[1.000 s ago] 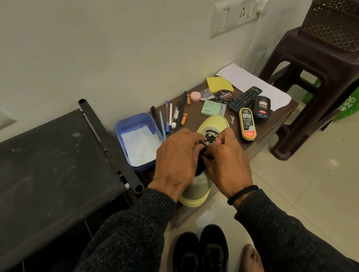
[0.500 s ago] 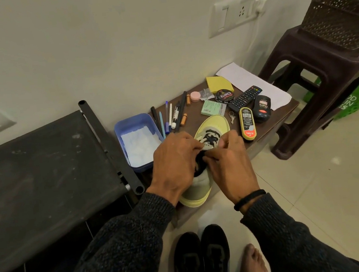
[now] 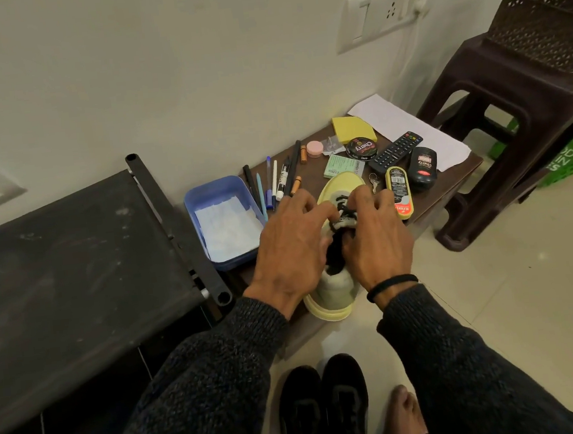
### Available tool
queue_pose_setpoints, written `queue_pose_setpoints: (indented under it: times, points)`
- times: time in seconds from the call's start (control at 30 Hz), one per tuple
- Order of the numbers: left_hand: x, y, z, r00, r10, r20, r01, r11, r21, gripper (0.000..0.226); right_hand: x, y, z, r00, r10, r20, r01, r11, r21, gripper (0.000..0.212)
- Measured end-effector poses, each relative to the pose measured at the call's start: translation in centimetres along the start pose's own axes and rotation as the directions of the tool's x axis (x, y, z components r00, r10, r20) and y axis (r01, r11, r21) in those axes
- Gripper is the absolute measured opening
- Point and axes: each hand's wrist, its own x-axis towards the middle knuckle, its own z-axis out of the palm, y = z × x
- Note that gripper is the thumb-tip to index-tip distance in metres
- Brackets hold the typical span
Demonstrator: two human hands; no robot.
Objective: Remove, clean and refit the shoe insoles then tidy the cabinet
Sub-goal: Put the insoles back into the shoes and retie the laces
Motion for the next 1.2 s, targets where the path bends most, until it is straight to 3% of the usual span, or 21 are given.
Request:
queue_pose_setpoints:
  times: [0.2, 0.37, 0.53, 0.63, 0.77, 0.87, 1.0, 1.2]
  points:
    - [0.1, -0.3, 0.7, 1.0, -0.004, -0.006, 0.003, 1.0, -0.027, 0.013, -0.2, 0.9, 0.1, 0.998, -0.063, -0.03, 0.064, 0.998, 0.024, 0.027]
    - [0.3, -0.1, 1.1, 0.999, -0.036, -0.02, 0.036, 0.999, -0.023, 0.013, 0.0, 1.6, -1.3, 0.995, -0.046, 0.094, 0.025, 0.977, 0.213, 0.026]
    - [0.8, -0.1, 1.3, 0.999, -0.005, -0.046, 0.005, 1.0, -0.007, 0.02, -1.3, 3.4, -3.8, 0.972, -0.102, 0.213, 0.029, 0.947, 0.32, 0.009]
    - [1.0, 0.2, 1.7, 0.999, 0.014, -0.051, -0.013, 1.0, 0.005, 0.025, -1.2, 3.5, -3.7, 0.98, -0.107, 0.165, 0.048, 0.945, 0.322, 0.013]
    - [1.5, 0.5, 2.4, 0.997, 0.031, -0.075, -0.031, 1.0, 0.005, 0.014, -0.9, 3.0, -2.5, 0.99, -0.104, 0.093, 0.069, 0.944, 0.321, 0.012]
    - [1.6, 0.6, 2.5, 0.993, 0.088, -0.073, -0.084, 0.995, 0.047, 0.008, -0.5, 2.4, -1.8, 0.999, -0.024, 0.043, 0.006, 0.928, 0.372, 0.021]
    - [1.5, 0.7, 2.6, 0.992, 0.119, -0.048, -0.113, 0.988, 0.106, 0.008, 0.5, 2.2, -1.0, 0.997, 0.011, 0.077, -0.032, 0.961, 0.275, 0.045]
    - [0.9, 0.2, 2.9, 0.998, 0.053, -0.018, -0.054, 0.997, -0.059, 0.011, 1.2, 2.2, -0.1, 0.999, -0.031, 0.027, 0.029, 0.997, 0.065, 0.031]
